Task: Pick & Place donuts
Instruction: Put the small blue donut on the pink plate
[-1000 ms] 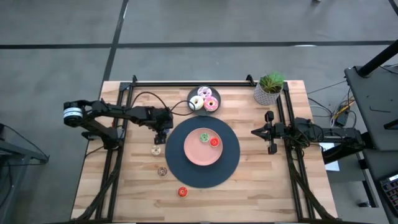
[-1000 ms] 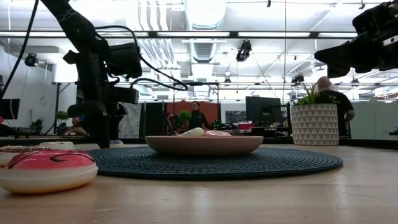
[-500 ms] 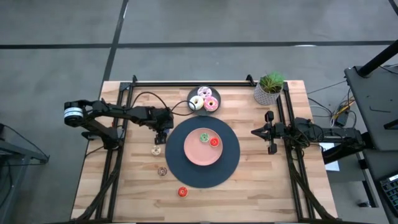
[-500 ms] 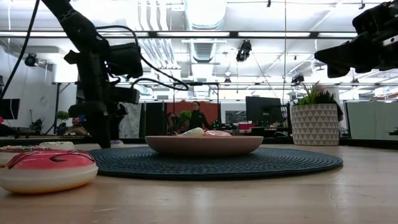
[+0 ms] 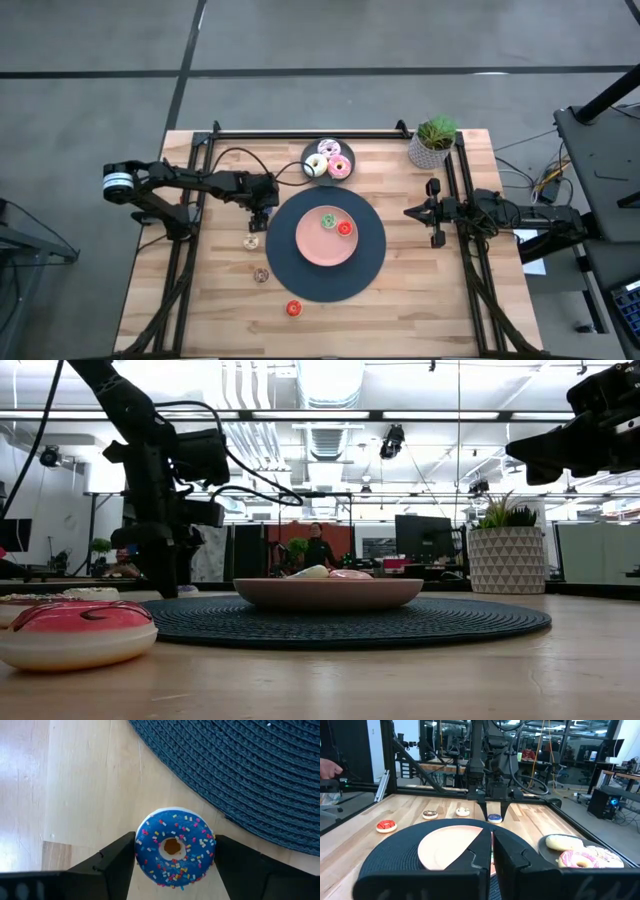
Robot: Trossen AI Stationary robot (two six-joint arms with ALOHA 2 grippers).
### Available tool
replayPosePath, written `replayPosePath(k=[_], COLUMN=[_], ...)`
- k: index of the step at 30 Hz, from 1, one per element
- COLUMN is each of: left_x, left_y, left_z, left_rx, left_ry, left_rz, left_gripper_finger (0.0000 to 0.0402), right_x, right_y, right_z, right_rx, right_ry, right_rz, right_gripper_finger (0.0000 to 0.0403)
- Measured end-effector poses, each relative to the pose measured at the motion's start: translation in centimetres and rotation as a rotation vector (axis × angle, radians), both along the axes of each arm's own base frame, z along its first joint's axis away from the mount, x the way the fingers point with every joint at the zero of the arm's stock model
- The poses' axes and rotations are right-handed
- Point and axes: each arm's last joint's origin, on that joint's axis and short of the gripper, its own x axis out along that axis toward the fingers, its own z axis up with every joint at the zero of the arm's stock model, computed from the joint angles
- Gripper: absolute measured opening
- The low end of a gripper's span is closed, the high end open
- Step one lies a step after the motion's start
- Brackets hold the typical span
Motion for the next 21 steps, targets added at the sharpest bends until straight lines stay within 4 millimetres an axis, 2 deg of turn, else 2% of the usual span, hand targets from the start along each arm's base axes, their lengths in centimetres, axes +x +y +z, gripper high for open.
replayPosePath(k=[13, 21], left_x=[-0.02, -0.02], left_y=[-0.01, -0.02], left_z=[-0.01, -0.02], left_rx=[-0.001, -0.007], left_ry=[0.002, 0.0], left_rz=[0.002, 0.012], left_gripper_finger=[0.0231, 0.0195], right_x=[0.0, 0.0], right_y=[0.0, 0.0], right_z=[0.0, 0.0], right_rx=[0.0, 0.0], right_ry=[0.0, 0.0], right_rz=[0.0, 0.0], right_gripper_finger=[0.0008, 0.0008])
